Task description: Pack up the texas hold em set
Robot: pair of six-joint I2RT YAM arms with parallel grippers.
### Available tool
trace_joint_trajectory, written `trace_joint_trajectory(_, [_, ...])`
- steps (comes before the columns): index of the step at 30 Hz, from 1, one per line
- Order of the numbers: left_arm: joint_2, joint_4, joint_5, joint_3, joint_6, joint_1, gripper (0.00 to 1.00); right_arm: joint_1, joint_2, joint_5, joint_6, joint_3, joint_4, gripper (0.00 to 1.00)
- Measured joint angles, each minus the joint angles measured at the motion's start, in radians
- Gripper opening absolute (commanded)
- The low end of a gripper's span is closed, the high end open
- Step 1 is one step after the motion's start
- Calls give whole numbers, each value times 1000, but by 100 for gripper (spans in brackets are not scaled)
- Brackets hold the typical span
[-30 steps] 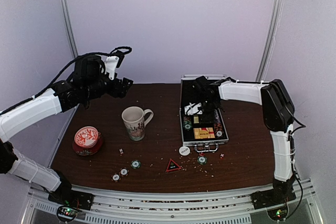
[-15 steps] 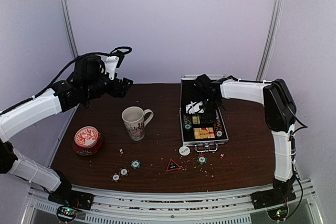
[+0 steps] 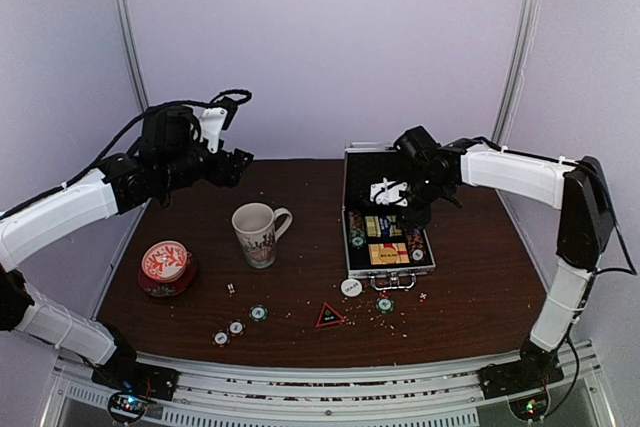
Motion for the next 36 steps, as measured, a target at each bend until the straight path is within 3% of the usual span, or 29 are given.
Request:
trace_joint_trajectory(7, [31,-35,-27,10,35,-84,77,76,-201,-123,98,-193,12,66])
trace_joint_trajectory(15, [36,-18,-11,-36,89,-126,80,331,-282,-193,136,-286,25,90])
trace_joint_trajectory(19, [36,-17,22,-52,97,-121,80,405,-231,-204,153,-272,60,91])
trace_joint_trajectory(24, [36,-13,35,-52,97,-120,79,451,-58,-220,157,-171,63,89])
trace_joint_trajectory(36, [-3,-9,39,-52,93,-120,79,468,178,-247,157,-44,32,81])
